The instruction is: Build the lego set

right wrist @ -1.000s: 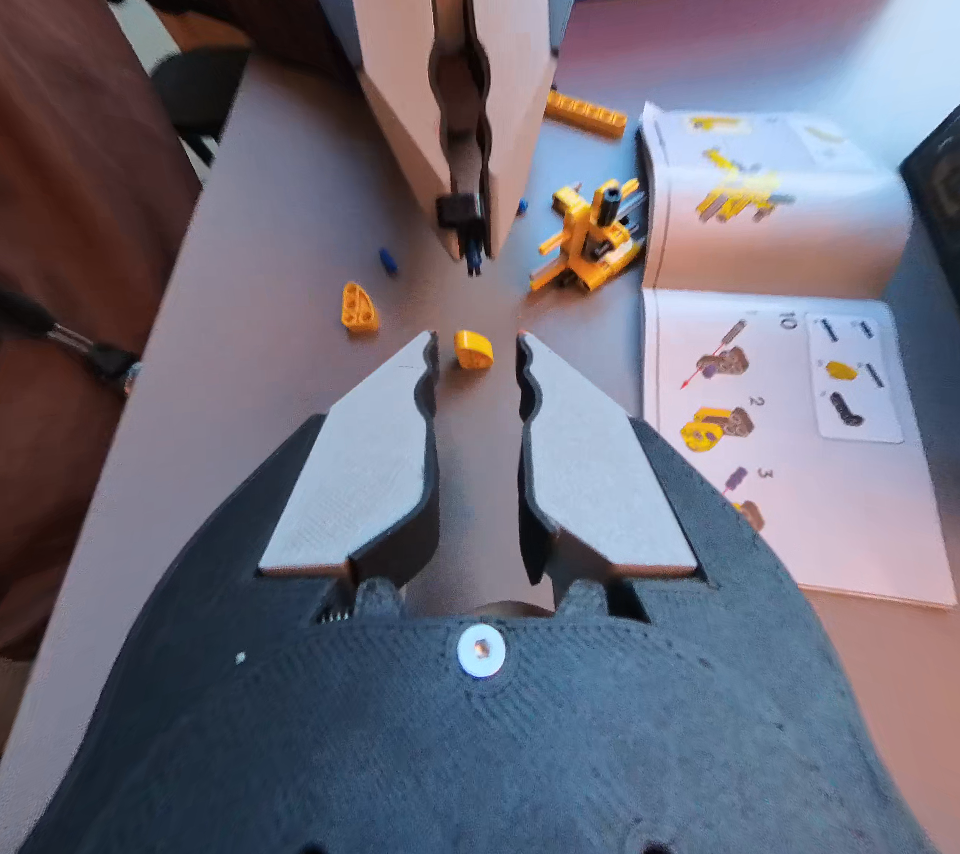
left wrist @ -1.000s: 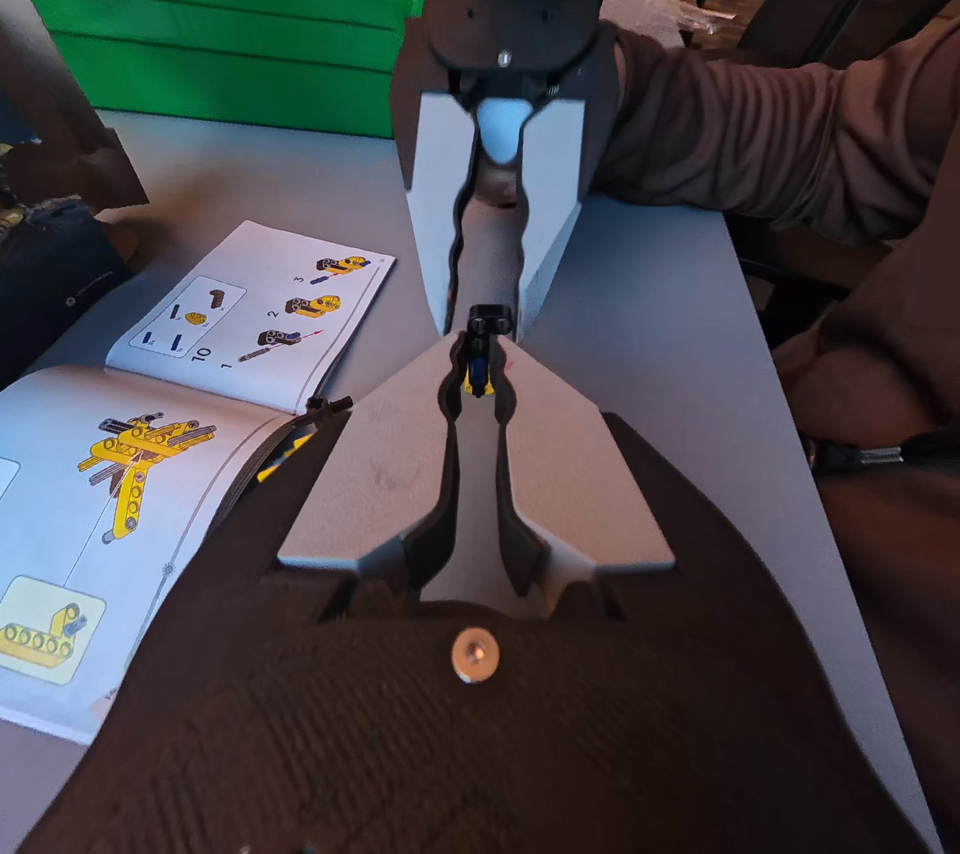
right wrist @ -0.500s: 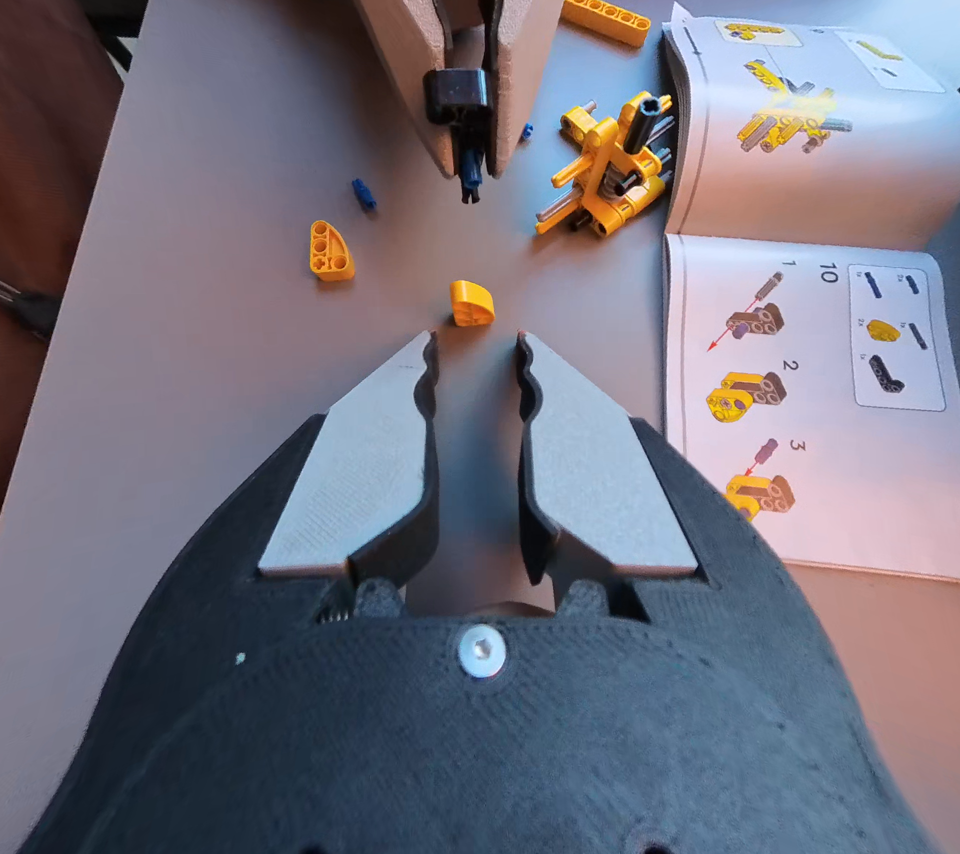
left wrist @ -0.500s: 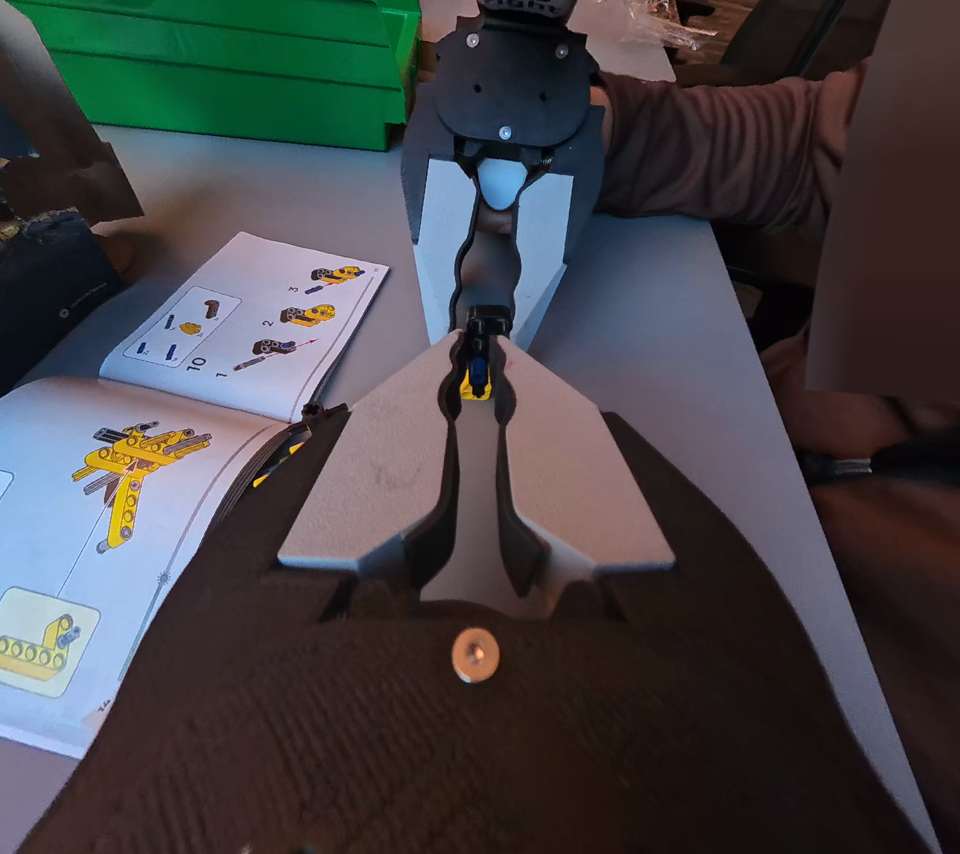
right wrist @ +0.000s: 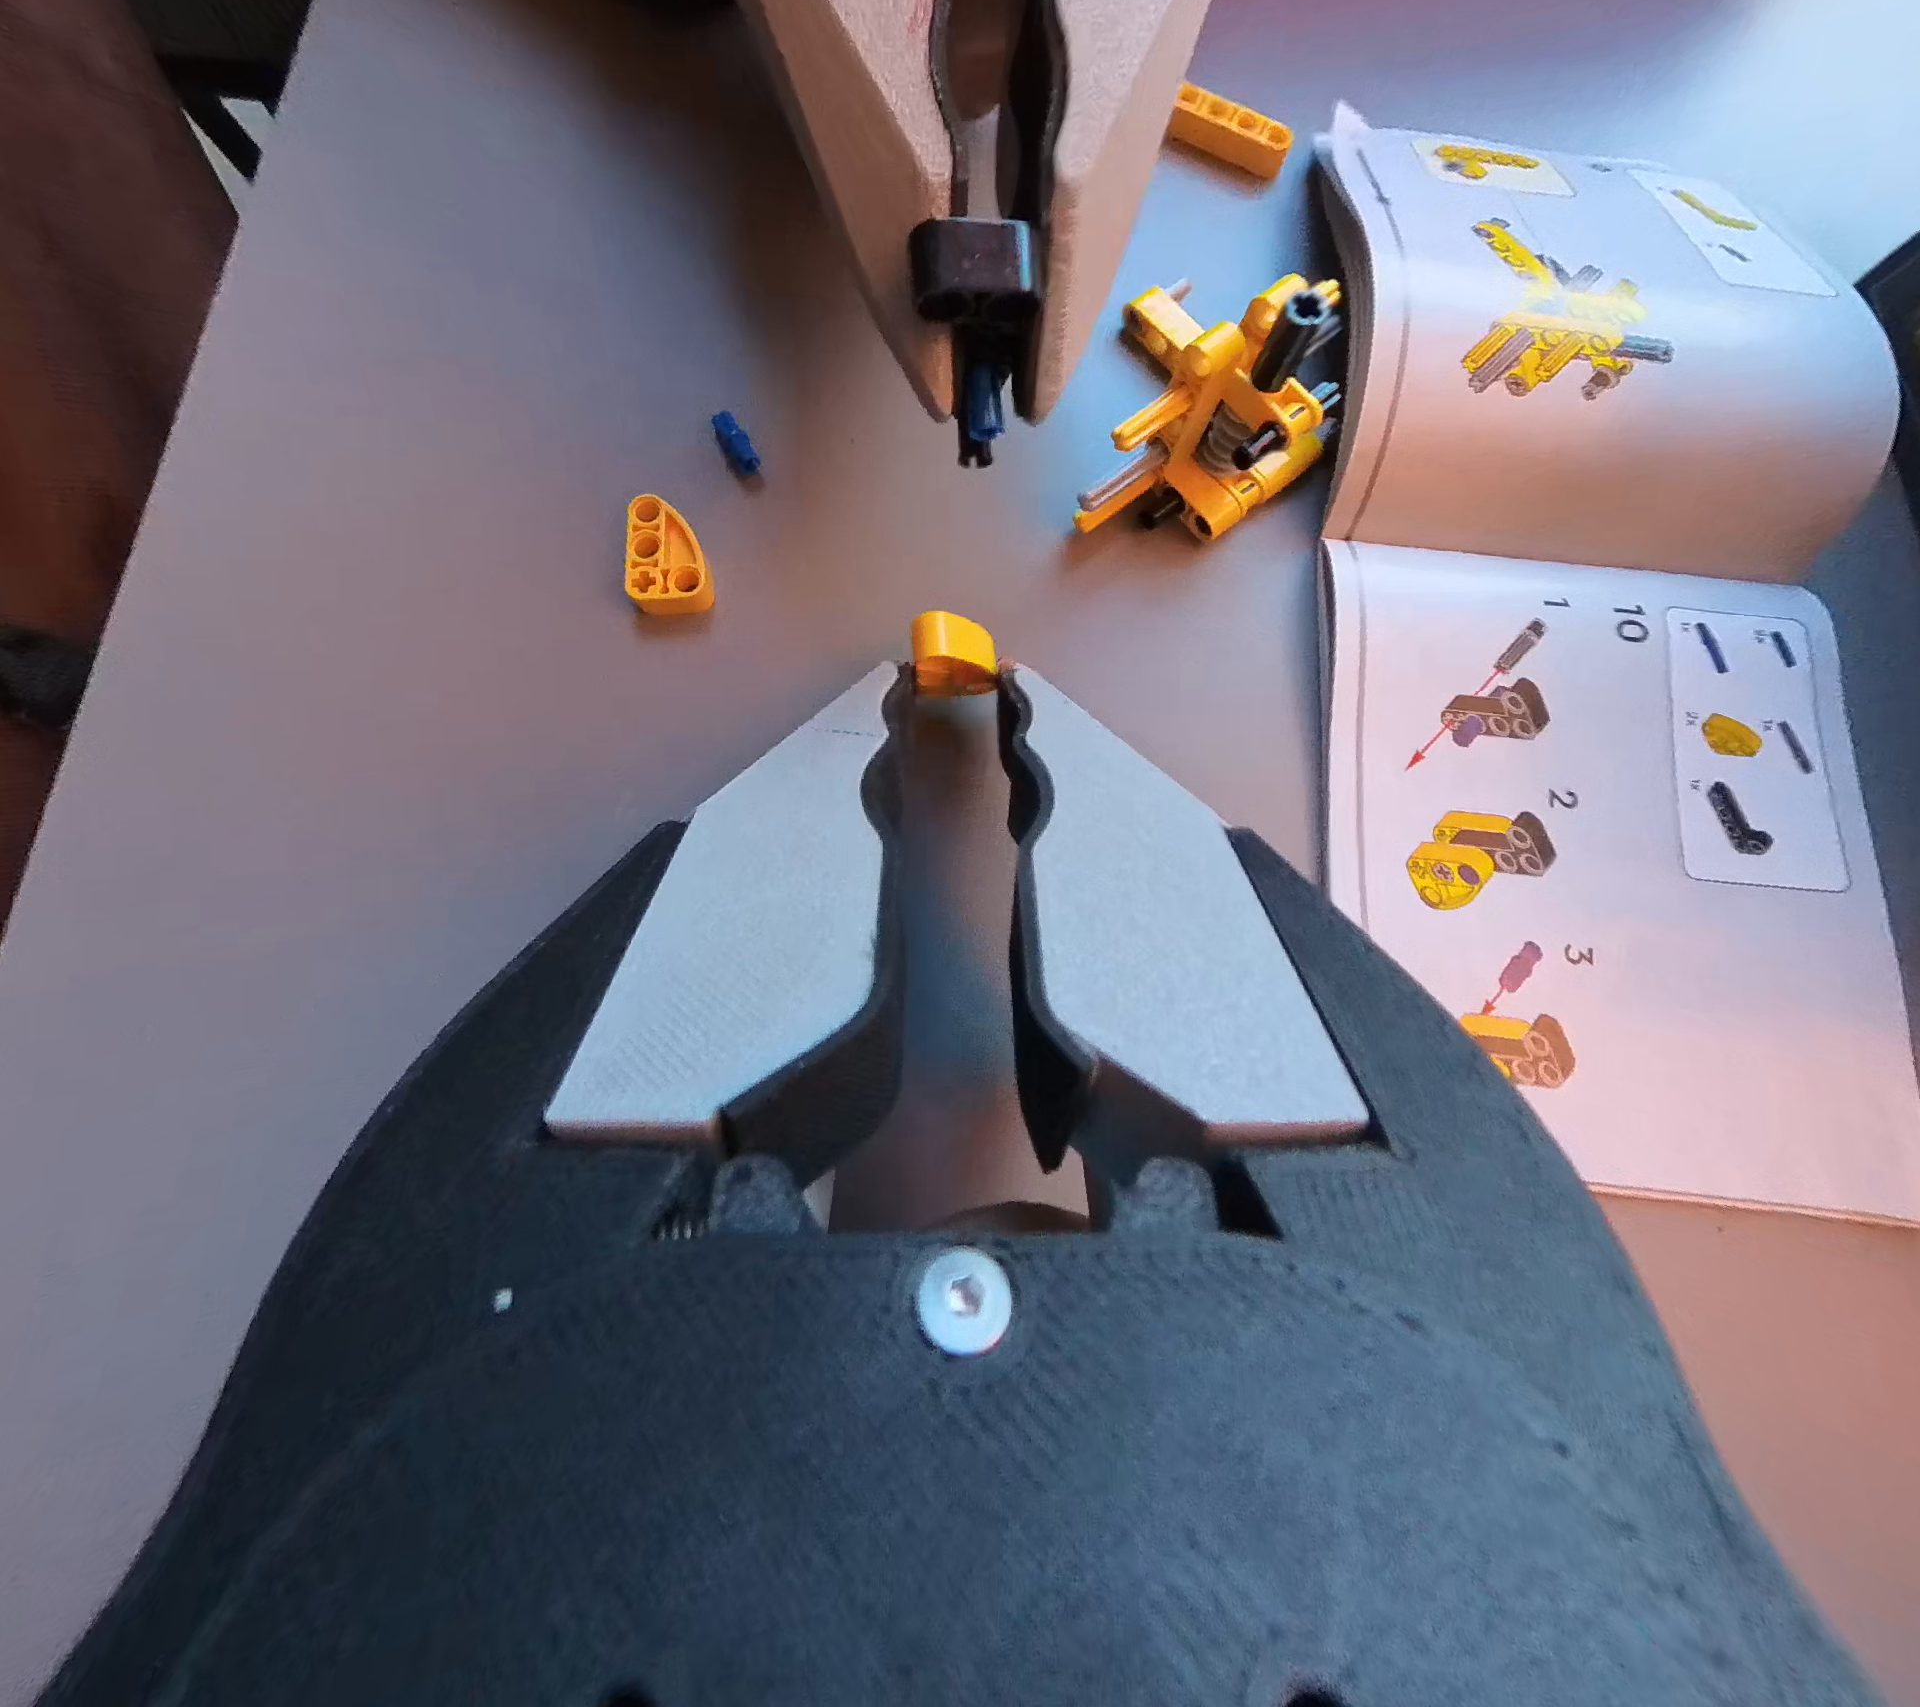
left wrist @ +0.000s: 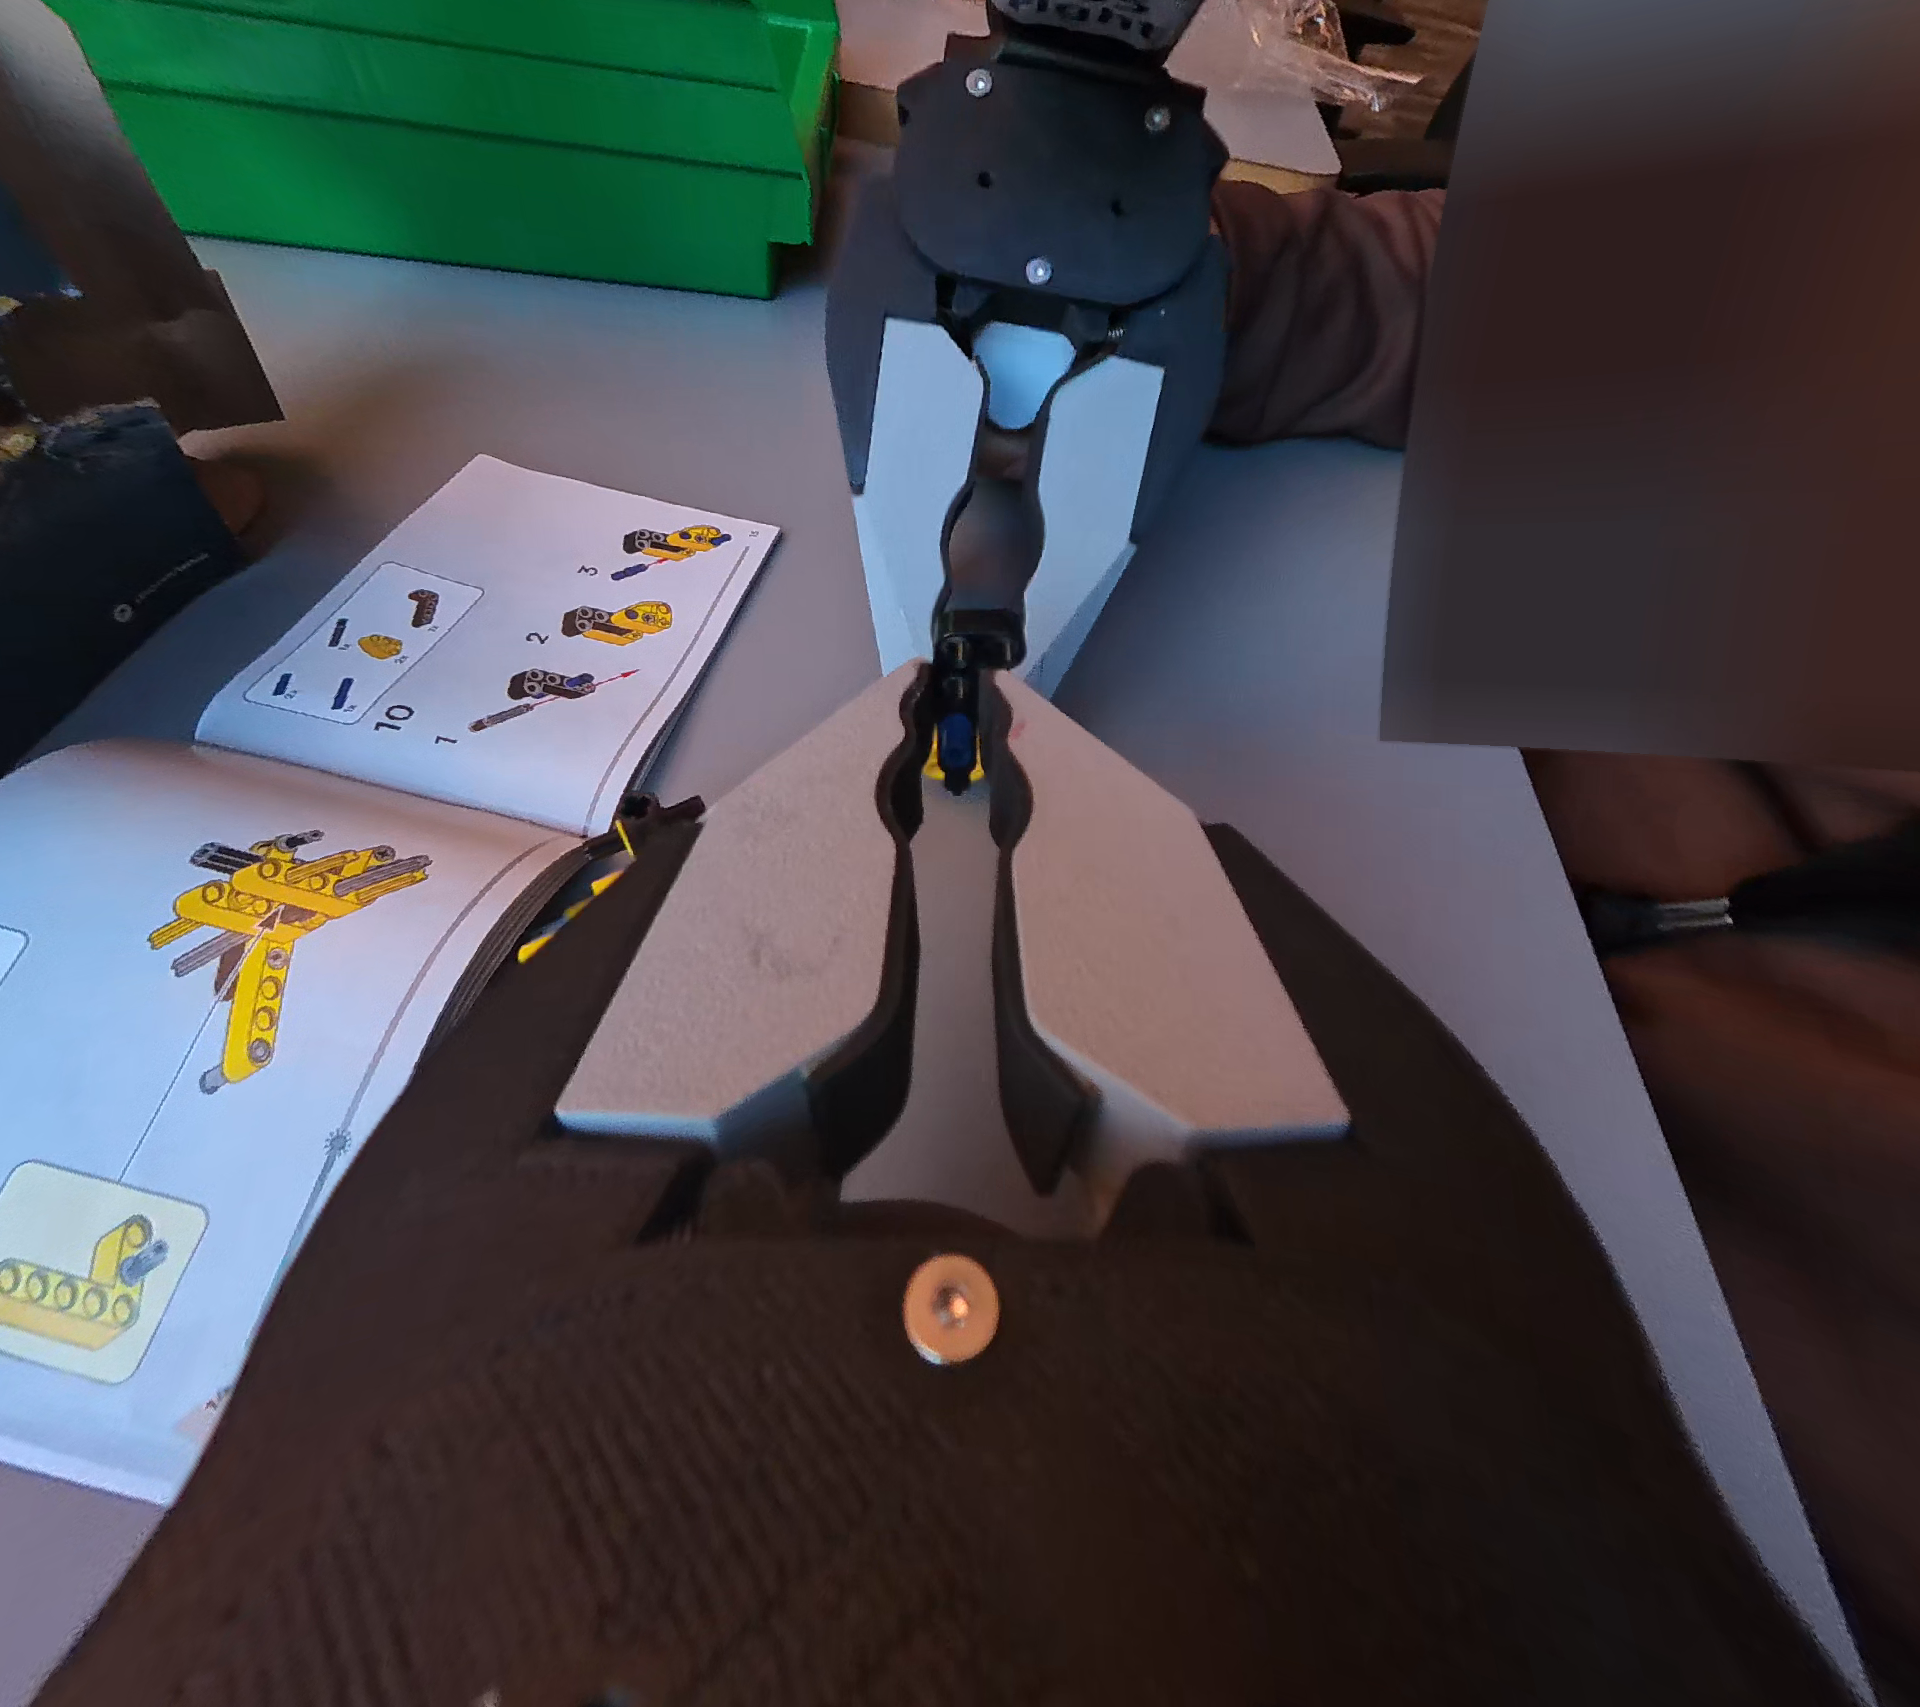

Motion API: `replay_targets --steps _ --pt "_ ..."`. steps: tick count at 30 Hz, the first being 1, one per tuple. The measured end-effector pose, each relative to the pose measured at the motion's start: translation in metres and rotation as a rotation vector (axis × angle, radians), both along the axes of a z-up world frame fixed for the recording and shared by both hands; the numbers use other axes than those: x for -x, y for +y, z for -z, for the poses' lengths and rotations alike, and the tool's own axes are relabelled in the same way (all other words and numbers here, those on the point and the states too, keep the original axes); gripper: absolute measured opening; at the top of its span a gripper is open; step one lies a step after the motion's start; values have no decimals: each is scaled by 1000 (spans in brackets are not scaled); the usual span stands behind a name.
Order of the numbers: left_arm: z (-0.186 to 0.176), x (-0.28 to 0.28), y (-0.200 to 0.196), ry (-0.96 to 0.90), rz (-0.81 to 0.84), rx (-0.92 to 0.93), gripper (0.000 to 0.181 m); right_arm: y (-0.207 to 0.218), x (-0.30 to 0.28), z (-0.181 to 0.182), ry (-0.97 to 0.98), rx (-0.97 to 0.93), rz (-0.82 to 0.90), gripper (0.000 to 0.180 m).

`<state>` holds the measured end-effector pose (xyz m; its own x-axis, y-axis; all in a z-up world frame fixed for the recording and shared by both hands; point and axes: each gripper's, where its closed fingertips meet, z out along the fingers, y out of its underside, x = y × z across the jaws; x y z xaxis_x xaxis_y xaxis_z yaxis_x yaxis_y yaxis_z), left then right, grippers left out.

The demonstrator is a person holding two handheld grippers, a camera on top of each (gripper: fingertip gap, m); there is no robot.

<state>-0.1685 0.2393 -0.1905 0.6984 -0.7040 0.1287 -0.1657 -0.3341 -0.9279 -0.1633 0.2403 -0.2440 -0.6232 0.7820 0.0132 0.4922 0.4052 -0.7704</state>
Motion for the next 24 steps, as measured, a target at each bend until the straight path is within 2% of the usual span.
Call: replay_targets --steps 5,11,24 --pt "1 -1 -1 -37 8 48 5 -6 0 -28 54 190 -5 13" --pt "-3 -3 -2 -168 15 124 4 -9 -2 -57 67 419 -13 12" --pt "-1 -9 -2 -257 18 217 4 -13 -2 -38 -113 518 11 12"
